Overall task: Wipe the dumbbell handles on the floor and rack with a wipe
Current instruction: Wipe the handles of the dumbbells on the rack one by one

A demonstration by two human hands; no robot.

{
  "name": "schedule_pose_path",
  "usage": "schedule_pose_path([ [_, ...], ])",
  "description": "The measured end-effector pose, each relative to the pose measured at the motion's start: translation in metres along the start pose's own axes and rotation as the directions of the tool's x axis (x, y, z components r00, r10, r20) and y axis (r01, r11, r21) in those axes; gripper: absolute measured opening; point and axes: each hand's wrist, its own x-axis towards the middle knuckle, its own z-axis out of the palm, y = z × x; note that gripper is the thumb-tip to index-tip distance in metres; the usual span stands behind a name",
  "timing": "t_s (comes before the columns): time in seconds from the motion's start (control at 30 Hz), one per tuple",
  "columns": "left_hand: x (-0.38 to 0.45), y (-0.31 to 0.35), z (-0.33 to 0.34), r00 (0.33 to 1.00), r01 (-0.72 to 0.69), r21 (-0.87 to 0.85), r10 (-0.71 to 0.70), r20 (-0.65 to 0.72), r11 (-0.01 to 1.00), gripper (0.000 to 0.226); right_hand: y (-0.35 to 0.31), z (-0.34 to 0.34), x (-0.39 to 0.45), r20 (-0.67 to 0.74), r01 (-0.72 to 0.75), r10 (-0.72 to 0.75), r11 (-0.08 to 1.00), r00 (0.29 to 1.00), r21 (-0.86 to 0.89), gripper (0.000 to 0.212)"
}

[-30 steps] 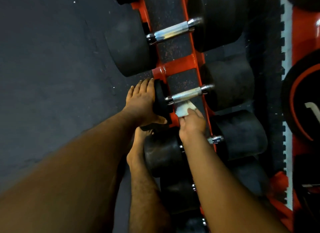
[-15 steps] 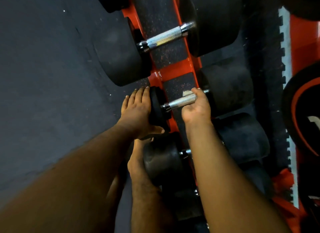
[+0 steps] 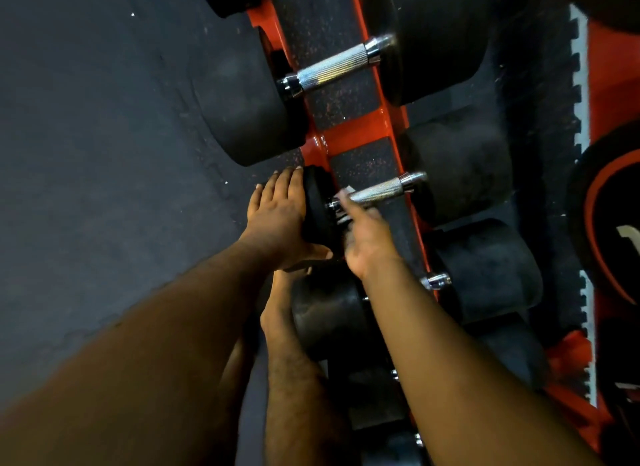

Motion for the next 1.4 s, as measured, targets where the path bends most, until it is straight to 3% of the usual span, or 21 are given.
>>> schedule_pose_path([
  [0.1,-0.002,0.001,-0.001,1.000,0.003,-0.015,-0.003,-0.004,1.000,0.150,0.020,-0.010,-0.005,-0.111,0.139,-0.157,0.978,0.981,-0.152,0.009],
  [0.2,-0.002,-0.001,-0.001,1.000,-0.004,-0.032,0.004,-0.008,0.999,0.149,0.023,-0.018,-0.009,-0.159,0.196,-0.250,0.935,0.955,-0.297,0.020],
  [0.27,-0.002,0.000,-0.001,1.000,-0.006,-0.033,0.006,-0.010,0.999,0.148,0.016,-0.018,-0.017,-0.126,0.313,-0.394,0.855,0.910,-0.414,0.019],
  [0.3,-0.002,0.000,-0.001,1.000,-0.005,-0.036,0.005,-0.005,0.999,0.147,0.008,-0.019,-0.018,-0.083,0.411,-0.532,0.736,0.843,-0.538,0.021],
  [0.37,-0.001,-0.002,-0.001,1.000,-0.008,-0.047,0.009,0.004,0.999,0.147,-0.014,-0.024,-0.018,0.123,0.582,-0.799,0.314,0.588,-0.750,0.031],
  [0.4,-0.001,-0.002,-0.001,1.000,-0.008,-0.050,0.009,0.006,0.999,0.147,-0.026,-0.029,-0.014,0.256,0.607,-0.850,0.091,0.461,-0.790,0.034],
  [0.43,-0.001,-0.001,-0.001,1.000,-0.007,-0.050,0.007,0.008,0.999,0.148,-0.034,-0.037,-0.007,0.385,0.589,-0.832,-0.089,0.399,-0.803,0.037],
  [0.47,0.000,-0.001,-0.001,1.000,-0.002,-0.047,0.003,0.009,0.999,0.148,-0.037,-0.044,0.000,0.507,0.532,-0.766,-0.259,0.396,-0.806,0.041],
  [0.53,0.001,0.000,0.000,1.000,0.004,-0.045,-0.004,0.006,0.999,0.148,-0.023,-0.053,0.006,0.673,0.357,-0.545,-0.578,0.501,-0.734,0.059],
  [0.57,0.001,0.000,0.001,1.000,0.006,-0.046,-0.006,0.002,0.999,0.148,-0.014,-0.057,0.007,0.721,0.320,-0.431,-0.688,0.542,-0.652,0.069],
  [0.63,0.000,-0.001,0.001,1.000,0.003,-0.052,-0.003,-0.004,0.999,0.147,-0.005,-0.065,0.010,0.806,0.341,-0.267,-0.803,0.528,-0.489,0.078],
  [0.7,-0.001,-0.003,0.002,1.000,-0.003,-0.064,0.002,-0.012,0.998,0.146,-0.014,-0.072,0.011,0.810,0.287,-0.298,-0.827,0.504,-0.483,0.074],
  [0.8,-0.001,-0.002,0.002,1.000,-0.008,-0.064,0.007,-0.017,0.998,0.146,-0.017,-0.072,0.008,0.669,0.130,-0.526,-0.727,0.525,-0.674,0.074],
  [0.83,-0.001,-0.001,0.002,1.000,-0.008,-0.064,0.007,-0.019,0.998,0.146,-0.010,-0.067,0.008,0.679,0.140,-0.512,-0.735,0.526,-0.663,0.074],
  [0.9,-0.002,0.000,0.002,1.000,-0.009,-0.067,0.008,-0.023,0.998,0.145,0.002,-0.057,0.009,0.782,0.264,-0.348,-0.804,0.517,-0.532,0.071],
  [0.97,-0.003,-0.002,0.004,0.999,-0.020,-0.062,0.017,-0.040,0.998,0.143,-0.005,-0.050,0.010,0.854,0.350,-0.221,-0.842,0.470,-0.410,0.068],
  [1.1,-0.006,-0.005,0.010,0.995,-0.053,-0.042,0.049,-0.088,0.998,0.142,-0.029,-0.051,0.019,0.777,0.191,-0.409,-0.815,0.478,-0.547,0.065],
  [1.27,-0.013,-0.003,0.020,0.976,-0.090,0.002,0.089,-0.197,0.996,0.135,-0.003,-0.040,0.012,0.848,0.412,-0.254,-0.785,0.466,-0.462,0.056],
  [1.4,-0.036,0.000,0.042,0.962,-0.082,0.015,0.083,-0.260,0.997,0.119,0.000,-0.049,-0.006,0.836,0.548,-0.318,-0.640,0.448,-0.538,0.050],
])
